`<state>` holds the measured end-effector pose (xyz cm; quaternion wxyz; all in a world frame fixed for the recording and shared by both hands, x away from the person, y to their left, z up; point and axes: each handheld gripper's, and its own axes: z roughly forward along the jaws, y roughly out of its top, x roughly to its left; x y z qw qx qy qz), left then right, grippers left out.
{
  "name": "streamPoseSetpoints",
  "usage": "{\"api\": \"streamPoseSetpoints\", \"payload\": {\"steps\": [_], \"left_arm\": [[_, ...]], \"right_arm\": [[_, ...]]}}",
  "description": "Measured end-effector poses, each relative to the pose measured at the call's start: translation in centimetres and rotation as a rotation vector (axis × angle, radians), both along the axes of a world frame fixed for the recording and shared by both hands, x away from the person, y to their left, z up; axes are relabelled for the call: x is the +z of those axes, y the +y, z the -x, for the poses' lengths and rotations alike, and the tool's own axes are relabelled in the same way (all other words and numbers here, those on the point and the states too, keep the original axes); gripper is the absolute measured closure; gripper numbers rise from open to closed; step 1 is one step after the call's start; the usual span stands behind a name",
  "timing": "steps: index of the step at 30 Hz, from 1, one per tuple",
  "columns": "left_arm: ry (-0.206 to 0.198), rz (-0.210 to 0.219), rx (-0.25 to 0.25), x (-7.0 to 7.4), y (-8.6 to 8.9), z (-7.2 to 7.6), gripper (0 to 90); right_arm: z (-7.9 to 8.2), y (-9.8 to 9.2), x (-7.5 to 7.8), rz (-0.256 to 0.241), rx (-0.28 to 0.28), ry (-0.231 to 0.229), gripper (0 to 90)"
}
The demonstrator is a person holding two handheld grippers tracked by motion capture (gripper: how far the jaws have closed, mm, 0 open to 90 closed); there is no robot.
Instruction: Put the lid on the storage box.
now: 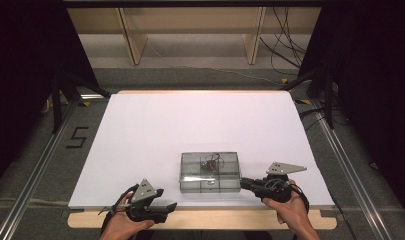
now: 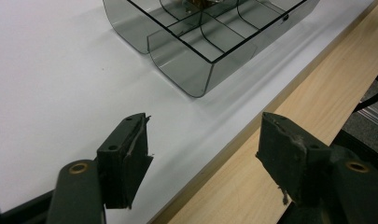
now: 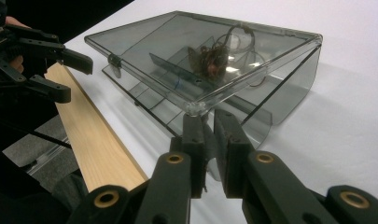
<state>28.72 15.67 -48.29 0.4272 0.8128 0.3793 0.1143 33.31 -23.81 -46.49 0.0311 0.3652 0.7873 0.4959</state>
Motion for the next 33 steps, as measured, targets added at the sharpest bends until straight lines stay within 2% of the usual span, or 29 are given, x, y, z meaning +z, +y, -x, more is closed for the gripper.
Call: {"api": "streamPoseSetpoints", "payload": {"steps": [2,3,4,5,6,7,10,11,12,14,15,16,17,18,19,20,22,23,24,25,26,27,29,33], "left_arm": [[0.005,-0.006,-0.003,0.0,0.0,0.0,32.8],[0.004,-0.006,-0.004,0.0,0.0,0.0,32.8],[0.004,-0.006,-0.004,0.0,0.0,0.0,32.8],[0.001,-0.001,-0.001,0.0,0.0,0.0,32.8],[0.0,0.0,-0.002,0.0,0.0,0.0,32.8],[0.0,0.0,-0.002,0.0,0.0,0.0,32.8],[0.0,0.0,-0.001,0.0,0.0,0.0,32.8],[0.0,0.006,0.002,0.0,0.0,0.0,32.8],[0.004,0.026,0.007,0.0,-0.2,0.1,32.8],[0.005,0.027,0.007,0.0,-0.2,0.1,32.8],[0.001,0.024,0.005,-0.1,-0.1,0.1,32.8],[0.001,-0.002,-0.002,0.0,0.0,0.0,32.8],[0.0,0.0,-0.001,0.0,0.0,0.0,32.8],[0.0,0.0,-0.001,0.0,0.0,0.0,32.8],[0.0,0.0,-0.002,0.0,0.0,0.0,32.8],[0.001,0.0,-0.002,0.0,0.0,0.0,32.8],[0.001,0.001,-0.001,0.0,0.0,0.0,32.8],[0.001,0.004,0.001,0.0,0.0,0.0,32.8],[0.006,0.034,0.01,0.0,-0.2,0.1,32.8],[0.006,0.033,0.01,0.0,-0.2,0.1,32.8],[0.004,0.012,0.001,0.0,0.0,0.1,32.8],[0.002,0.0,0.001,0.0,0.0,0.0,32.8],[0.01,0.002,-0.006,0.0,0.0,0.0,32.8],[0.009,0.002,-0.001,0.0,0.0,0.0,32.8]], "right_arm": [[0.0,0.1,-0.2,0.0,0.002,0.01,83.1],[0.2,0.1,-0.2,-0.023,-0.005,0.027,82.9],[0.2,0.1,-0.2,-0.023,-0.005,0.027,82.9],[0.0,0.0,-0.3,0.001,-0.004,0.018,82.5],[0.3,0.0,-0.1,-0.008,-0.006,0.05,82.4],[0.0,-0.1,-0.4,-0.003,0.007,0.012,82.4],[0.1,-0.1,-0.3,0.022,-0.004,0.01,82.5],[0.3,0.1,-0.5,-0.022,0.001,0.052,82.1],[0.1,0.0,-0.5,-0.015,0.011,0.031,82.0],[0.1,0.0,-0.5,-0.014,0.01,0.031,82.0],[0.3,-0.1,-0.5,-0.018,0.004,0.056,82.1],[0.3,-0.1,-0.5,-0.018,0.004,0.056,82.1],[0.1,-0.2,-0.6,0.003,0.011,0.028,82.1],[0.1,-0.2,-0.6,0.003,0.011,0.028,82.1],[0.4,-0.2,-0.5,0.008,0.001,0.066,82.1],[0.4,-0.1,-0.6,0.006,0.0,0.071,82.1],[0.3,-0.2,-0.7,0.013,0.003,0.055,82.1],[0.4,-0.2,-0.6,0.018,0.003,0.074,82.1],[0.1,-0.2,-0.9,0.007,0.024,0.04,82.1],[0.3,-0.2,-0.9,0.005,0.014,0.057,82.1],[0.4,-0.2,-0.9,0.006,0.01,0.077,82.0],[0.4,-0.3,-0.9,0.028,0.003,0.079,82.1],[0.1,-0.3,-1.3,0.025,0.026,0.041,82.1],[0.2,-0.4,-1.3,0.048,0.029,0.051,81.5]]}}
